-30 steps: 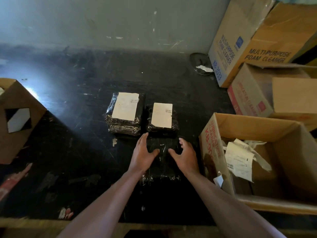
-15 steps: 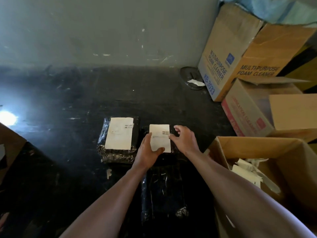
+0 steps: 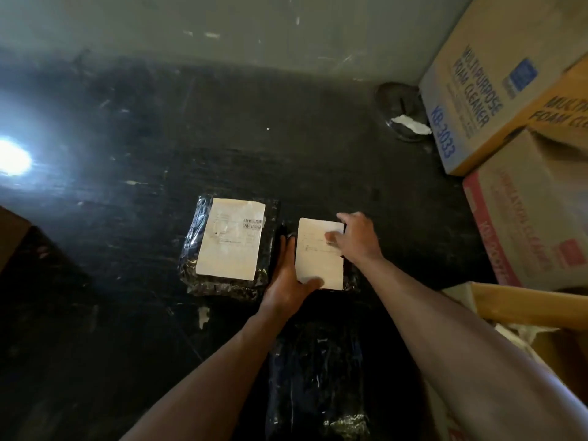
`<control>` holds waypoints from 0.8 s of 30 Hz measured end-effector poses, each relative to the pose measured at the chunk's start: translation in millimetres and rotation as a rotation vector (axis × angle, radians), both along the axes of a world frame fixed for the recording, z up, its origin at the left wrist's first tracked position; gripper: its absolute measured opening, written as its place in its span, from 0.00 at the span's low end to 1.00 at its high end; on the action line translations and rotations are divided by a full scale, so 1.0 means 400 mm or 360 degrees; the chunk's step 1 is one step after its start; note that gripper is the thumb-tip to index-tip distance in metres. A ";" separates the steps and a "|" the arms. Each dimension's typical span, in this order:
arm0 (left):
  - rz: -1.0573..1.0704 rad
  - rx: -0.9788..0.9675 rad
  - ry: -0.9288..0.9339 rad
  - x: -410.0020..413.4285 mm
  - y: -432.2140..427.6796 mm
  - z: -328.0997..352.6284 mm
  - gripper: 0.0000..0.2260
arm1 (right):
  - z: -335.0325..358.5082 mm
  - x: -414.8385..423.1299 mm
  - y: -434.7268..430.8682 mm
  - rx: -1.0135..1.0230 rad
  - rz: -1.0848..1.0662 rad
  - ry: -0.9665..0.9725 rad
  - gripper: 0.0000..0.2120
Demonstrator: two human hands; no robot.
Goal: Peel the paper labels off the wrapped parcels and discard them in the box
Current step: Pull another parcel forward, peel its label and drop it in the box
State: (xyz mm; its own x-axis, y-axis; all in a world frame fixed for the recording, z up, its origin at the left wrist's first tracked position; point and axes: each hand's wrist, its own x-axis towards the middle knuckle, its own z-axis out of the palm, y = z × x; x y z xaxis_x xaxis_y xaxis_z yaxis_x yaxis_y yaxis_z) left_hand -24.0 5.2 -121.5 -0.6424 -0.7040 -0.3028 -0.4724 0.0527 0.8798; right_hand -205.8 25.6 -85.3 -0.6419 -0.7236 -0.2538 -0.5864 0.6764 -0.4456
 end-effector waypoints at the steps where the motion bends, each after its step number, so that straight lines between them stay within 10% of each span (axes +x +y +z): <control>1: 0.0004 0.0002 0.0034 0.000 -0.001 -0.010 0.47 | -0.002 -0.007 -0.006 0.0003 -0.0011 -0.0022 0.23; 7: -0.0001 -0.0006 0.0062 0.004 0.008 -0.029 0.52 | 0.001 -0.012 -0.010 -0.0160 -0.0031 -0.0090 0.03; 24: -0.0113 -0.0132 -0.0103 0.014 -0.003 -0.054 0.55 | 0.138 -0.013 0.069 -0.0474 -0.0024 -0.0258 0.03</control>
State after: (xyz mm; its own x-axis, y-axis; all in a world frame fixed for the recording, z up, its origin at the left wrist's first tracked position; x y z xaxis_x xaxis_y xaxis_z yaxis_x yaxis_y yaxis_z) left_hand -18.5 4.0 -143.1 -0.6727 -0.6817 -0.2878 -0.5204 0.1594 0.8389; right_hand -211.2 53.1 -30.0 -0.6218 -0.7719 -0.1325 -0.4826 0.5108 -0.7115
